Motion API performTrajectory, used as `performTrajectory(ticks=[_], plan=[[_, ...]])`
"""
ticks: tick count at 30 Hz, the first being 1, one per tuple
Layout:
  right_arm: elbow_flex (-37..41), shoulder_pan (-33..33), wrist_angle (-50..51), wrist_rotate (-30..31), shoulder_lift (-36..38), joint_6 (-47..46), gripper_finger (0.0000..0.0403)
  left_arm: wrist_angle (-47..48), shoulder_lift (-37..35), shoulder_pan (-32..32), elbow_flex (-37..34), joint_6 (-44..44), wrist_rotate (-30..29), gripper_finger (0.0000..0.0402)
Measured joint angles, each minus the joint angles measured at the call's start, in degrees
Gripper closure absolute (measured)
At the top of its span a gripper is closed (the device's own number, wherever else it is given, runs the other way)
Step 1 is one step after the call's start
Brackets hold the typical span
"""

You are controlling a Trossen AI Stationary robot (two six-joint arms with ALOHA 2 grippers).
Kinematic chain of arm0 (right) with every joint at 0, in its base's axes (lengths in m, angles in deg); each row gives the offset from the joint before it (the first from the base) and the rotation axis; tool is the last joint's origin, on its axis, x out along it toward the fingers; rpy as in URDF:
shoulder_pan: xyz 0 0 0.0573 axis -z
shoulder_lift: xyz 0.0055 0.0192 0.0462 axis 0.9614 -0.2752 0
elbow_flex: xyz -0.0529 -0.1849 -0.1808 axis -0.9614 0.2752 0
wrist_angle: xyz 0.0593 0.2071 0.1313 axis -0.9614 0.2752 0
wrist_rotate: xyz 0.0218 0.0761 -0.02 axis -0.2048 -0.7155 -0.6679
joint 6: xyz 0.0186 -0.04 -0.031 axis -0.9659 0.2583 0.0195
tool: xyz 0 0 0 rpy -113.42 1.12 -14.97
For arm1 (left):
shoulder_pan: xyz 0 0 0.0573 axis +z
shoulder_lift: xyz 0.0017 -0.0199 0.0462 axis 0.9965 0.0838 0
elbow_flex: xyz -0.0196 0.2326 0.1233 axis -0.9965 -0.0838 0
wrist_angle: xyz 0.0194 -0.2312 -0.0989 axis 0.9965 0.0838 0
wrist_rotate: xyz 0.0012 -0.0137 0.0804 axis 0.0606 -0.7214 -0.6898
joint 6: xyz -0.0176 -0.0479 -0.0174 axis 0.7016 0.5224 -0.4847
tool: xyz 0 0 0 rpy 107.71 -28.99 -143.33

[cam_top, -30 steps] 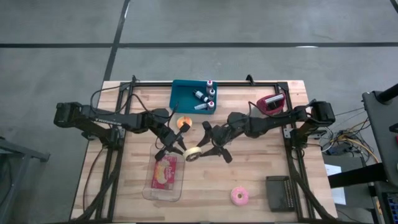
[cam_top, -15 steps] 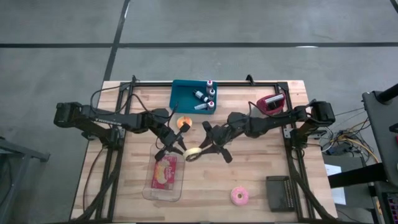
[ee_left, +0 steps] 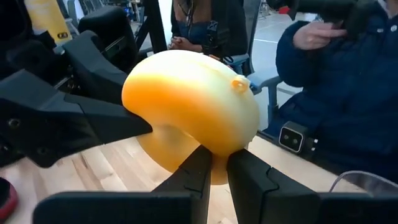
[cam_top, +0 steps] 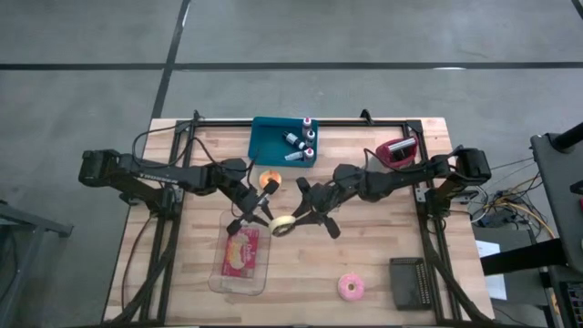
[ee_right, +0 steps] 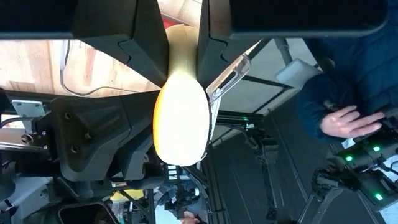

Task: Pick & Place Food Item
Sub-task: Put the top yellow black donut into the black bin

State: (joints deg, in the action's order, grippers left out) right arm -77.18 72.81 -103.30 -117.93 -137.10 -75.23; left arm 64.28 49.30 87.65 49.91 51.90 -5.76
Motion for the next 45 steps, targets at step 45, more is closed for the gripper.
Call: performTrajectory(ticks=[45], plan=[[0.13, 0.02, 0.95, -0.02, 0.02, 0.92, 0.0337, -1.94, -0.02, -2.54, 0.03, -0.72, -4.9, 0.035]])
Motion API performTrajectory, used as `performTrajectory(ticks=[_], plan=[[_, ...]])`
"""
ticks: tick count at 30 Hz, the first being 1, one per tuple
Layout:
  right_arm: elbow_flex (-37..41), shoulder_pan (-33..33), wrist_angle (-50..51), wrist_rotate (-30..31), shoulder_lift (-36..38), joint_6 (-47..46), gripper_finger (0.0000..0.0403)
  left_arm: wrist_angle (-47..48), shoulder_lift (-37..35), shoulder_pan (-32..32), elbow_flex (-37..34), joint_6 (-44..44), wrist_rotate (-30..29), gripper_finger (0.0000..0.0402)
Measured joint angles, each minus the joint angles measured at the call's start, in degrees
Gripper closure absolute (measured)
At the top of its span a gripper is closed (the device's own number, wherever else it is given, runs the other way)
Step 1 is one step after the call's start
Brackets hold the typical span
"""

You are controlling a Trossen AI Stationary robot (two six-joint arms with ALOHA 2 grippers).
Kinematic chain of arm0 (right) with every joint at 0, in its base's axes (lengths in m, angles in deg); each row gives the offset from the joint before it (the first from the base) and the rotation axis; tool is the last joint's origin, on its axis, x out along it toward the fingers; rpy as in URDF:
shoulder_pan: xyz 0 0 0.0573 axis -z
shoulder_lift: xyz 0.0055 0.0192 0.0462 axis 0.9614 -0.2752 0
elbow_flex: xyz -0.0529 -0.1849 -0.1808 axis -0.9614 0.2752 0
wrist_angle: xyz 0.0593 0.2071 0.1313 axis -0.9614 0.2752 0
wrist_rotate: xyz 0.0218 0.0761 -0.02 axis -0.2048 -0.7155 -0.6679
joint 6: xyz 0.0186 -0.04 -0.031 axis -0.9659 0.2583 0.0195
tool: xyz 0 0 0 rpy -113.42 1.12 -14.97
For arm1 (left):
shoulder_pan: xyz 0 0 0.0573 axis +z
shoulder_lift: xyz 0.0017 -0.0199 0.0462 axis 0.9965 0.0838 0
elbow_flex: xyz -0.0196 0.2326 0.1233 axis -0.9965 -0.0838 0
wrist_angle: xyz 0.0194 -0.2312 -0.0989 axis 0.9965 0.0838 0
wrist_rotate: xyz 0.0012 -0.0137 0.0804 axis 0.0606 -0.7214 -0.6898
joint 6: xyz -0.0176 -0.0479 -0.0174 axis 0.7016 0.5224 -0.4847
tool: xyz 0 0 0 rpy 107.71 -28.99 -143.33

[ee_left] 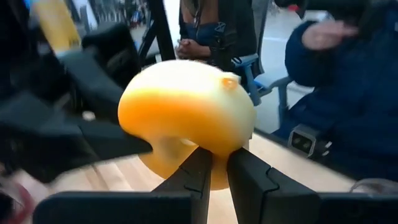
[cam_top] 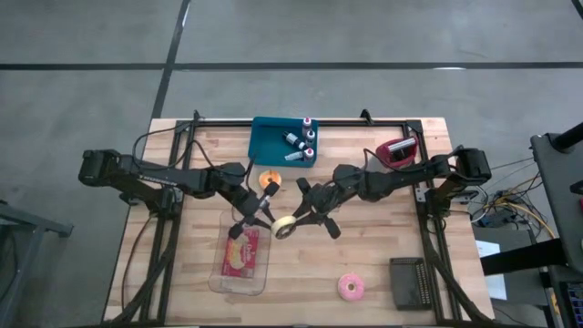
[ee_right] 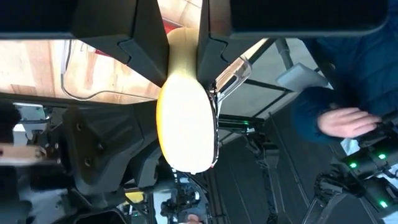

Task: Pick & Place Food Item
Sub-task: Put the top yellow black donut into the black bin

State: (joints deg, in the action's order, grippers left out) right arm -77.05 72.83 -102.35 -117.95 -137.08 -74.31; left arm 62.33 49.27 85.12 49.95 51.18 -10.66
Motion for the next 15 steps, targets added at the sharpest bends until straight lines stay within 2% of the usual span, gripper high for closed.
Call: performTrajectory(ticks=[2, 15], plan=[[0.0, -0.02, -0.03, 0.0, 0.0, -0.01, 0.0334, -0.1, -0.02, 0.0, 0.0, -3.41, 0.0, 0.0351], [0.09, -0.02, 0.06, 0.0, 0.0, -0.02, 0.0335, -0.07, -0.09, 0.04, 0.0, -2.23, 0.22, 0.0351]])
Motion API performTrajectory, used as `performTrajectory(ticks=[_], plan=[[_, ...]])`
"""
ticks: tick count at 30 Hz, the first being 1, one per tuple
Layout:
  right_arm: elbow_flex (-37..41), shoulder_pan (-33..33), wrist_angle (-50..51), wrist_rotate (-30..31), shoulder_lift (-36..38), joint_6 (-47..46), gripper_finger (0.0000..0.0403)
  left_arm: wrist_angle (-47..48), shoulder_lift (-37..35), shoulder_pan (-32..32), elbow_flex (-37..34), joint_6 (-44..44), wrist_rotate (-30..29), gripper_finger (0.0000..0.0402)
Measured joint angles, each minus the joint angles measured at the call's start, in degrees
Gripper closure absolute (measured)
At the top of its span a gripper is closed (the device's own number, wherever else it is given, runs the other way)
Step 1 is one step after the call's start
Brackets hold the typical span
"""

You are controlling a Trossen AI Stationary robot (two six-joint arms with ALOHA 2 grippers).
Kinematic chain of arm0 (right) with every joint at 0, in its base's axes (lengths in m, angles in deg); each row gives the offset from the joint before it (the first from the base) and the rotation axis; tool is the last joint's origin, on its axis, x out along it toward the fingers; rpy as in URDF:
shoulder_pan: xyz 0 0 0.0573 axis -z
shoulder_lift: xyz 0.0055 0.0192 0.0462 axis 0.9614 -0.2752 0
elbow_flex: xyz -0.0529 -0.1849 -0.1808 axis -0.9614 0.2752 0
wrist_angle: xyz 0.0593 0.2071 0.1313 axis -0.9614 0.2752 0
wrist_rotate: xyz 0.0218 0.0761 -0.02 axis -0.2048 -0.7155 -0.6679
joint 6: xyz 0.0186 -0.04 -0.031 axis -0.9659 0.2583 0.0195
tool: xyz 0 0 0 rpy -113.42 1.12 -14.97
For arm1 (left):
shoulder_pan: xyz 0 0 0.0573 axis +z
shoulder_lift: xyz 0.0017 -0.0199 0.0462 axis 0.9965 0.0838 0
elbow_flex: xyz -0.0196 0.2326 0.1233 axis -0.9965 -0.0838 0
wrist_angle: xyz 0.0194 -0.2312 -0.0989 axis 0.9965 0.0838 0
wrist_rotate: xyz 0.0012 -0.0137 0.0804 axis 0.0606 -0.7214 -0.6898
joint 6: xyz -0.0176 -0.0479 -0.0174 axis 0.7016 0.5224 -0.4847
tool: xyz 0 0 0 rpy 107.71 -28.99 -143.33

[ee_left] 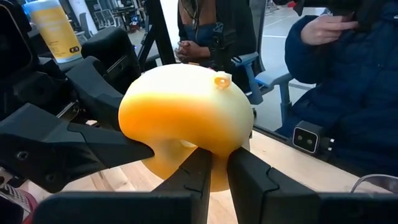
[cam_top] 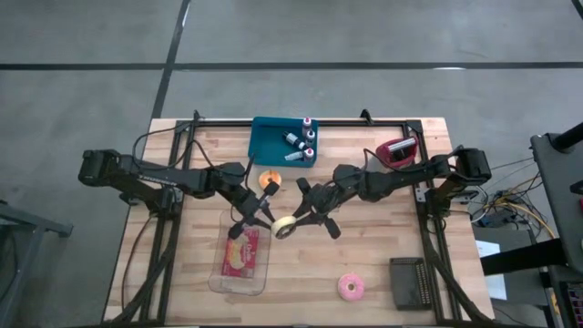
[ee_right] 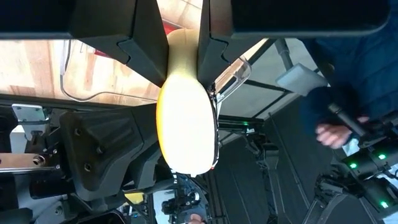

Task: Pick & Place Food Item
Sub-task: Put the top yellow black donut into the black bin

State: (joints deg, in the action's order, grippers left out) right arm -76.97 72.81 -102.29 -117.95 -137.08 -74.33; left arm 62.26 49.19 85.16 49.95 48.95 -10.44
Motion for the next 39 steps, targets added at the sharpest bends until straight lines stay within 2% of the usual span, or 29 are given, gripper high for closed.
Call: performTrajectory(ticks=[39], plan=[[0.02, 0.0, 0.17, 0.0, 0.0, 0.0, 0.033, 0.43, -0.04, 0.0, 0.0, -0.25, -0.74, 0.0351]])
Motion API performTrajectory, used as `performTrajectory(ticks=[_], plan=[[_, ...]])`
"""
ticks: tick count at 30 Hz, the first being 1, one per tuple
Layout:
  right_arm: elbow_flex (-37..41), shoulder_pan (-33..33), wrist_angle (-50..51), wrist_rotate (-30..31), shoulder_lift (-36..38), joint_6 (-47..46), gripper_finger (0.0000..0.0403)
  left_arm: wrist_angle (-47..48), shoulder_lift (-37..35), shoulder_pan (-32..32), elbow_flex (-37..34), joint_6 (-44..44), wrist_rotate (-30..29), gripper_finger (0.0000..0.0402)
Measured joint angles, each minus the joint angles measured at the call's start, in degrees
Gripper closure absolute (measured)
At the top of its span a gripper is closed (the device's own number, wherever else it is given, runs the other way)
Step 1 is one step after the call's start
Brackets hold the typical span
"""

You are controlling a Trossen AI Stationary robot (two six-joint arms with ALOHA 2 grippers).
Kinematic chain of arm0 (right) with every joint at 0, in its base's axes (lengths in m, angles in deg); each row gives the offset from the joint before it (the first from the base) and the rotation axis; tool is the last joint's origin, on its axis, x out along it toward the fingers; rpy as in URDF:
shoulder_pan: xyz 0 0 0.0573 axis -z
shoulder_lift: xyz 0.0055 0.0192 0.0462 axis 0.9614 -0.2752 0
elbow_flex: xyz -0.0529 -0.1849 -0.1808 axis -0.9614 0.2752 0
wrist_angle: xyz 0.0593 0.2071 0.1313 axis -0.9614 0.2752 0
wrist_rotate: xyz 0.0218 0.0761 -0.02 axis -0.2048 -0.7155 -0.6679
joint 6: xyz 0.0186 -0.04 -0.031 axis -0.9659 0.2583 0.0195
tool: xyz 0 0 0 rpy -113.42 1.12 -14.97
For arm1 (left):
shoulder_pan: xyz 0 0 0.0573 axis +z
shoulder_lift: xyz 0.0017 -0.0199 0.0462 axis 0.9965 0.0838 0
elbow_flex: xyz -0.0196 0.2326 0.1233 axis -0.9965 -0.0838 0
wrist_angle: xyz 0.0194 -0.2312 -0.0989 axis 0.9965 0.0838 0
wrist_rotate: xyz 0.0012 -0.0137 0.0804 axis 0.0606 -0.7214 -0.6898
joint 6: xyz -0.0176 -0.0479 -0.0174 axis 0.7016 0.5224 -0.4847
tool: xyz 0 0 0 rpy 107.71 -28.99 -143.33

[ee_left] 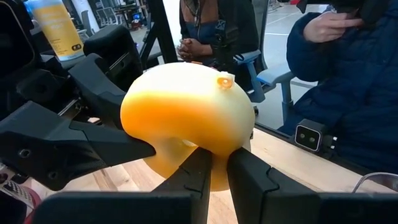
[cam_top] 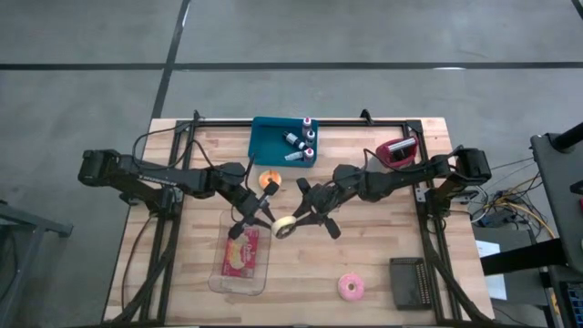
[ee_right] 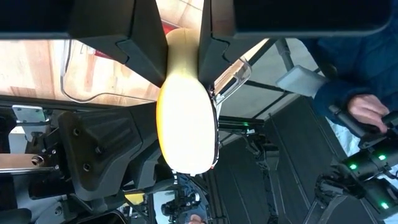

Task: Pick & Place Food Item
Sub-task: Put the top yellow black donut into the black bin

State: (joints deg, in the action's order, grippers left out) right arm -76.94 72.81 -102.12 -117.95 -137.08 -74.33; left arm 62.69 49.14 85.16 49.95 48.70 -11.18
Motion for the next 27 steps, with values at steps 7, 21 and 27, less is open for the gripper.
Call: performTrajectory(ticks=[7, 21, 27], plan=[[0.0, 0.0, 0.0, 0.0, 0.0, 0.0, 0.0327, 0.37, 0.0, -0.04, 0.0, 0.09, 0.77, 0.0351], [0.0, -0.02, 0.09, 0.0, 0.0, 0.01, 0.0326, -0.44, 0.0, -0.26, 0.0, 0.32, 1.16, 0.035], [0.0, -0.02, 0.28, 0.0, 0.0, 0.0, 0.0329, 1.54, 0.0, -0.26, 0.0, 2.47, 0.26, 0.0296]])
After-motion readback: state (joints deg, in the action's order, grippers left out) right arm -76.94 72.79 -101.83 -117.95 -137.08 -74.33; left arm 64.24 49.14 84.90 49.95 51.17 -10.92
